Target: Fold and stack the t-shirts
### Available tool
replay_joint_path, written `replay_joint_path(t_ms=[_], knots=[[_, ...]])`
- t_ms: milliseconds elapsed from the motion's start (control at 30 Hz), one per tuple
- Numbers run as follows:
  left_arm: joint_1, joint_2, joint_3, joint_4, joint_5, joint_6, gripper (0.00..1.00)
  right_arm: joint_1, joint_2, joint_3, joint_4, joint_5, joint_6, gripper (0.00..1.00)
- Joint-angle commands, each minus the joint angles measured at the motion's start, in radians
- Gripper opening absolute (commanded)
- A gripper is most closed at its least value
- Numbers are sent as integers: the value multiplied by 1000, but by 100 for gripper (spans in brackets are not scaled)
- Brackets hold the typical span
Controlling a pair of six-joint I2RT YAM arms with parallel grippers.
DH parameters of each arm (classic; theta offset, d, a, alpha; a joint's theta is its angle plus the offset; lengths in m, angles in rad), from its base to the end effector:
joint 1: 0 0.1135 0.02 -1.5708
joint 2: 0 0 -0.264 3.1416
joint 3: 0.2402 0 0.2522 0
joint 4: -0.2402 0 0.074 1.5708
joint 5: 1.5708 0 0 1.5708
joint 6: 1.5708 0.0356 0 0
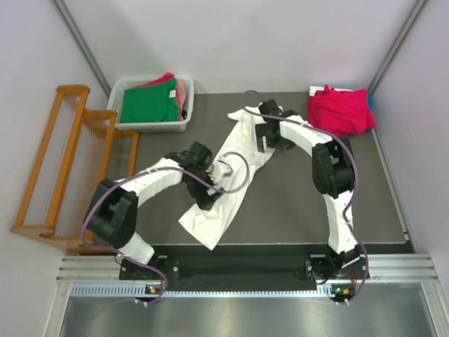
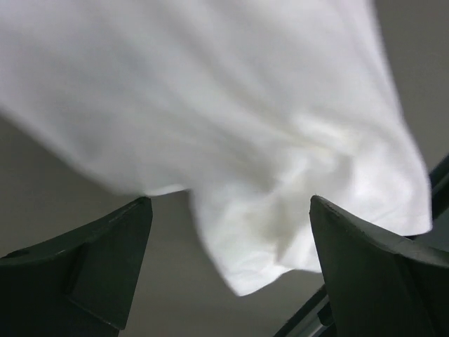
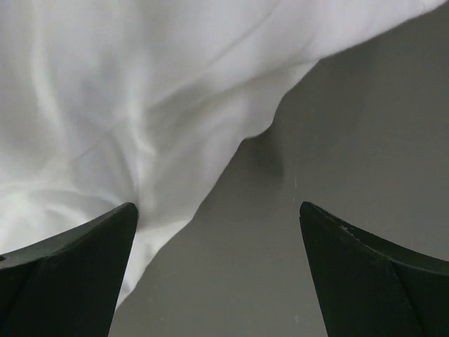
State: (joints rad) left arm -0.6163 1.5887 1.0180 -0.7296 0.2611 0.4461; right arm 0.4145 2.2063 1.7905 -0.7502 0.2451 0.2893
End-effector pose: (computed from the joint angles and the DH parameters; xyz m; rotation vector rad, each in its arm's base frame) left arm 0.2332 -0.1764 0.1912 1.4966 2.4461 -0.4083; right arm 0.4316 0.1805 0.1821 -0.0999 2.6758 -0.1202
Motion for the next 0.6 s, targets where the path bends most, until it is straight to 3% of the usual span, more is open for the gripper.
replay_joint_path(t_ms=[0, 267, 433, 533, 567], knots=[[243, -68, 2, -42, 86, 39, 98, 81, -144, -14, -9, 126, -25, 100], [274, -179, -90, -57, 76, 49, 98, 93, -160, -11, -18, 132, -27, 100], [319, -179, -90, -41, 85, 42, 98, 242, -307, -164, -37, 178, -27, 100], [453, -147, -79, -5, 150, 49, 98, 361, -423, -310, -46, 229, -7, 100], [548, -127, -66, -5, 203, 51, 98, 389, -451, -342, -52, 241, 0, 100]])
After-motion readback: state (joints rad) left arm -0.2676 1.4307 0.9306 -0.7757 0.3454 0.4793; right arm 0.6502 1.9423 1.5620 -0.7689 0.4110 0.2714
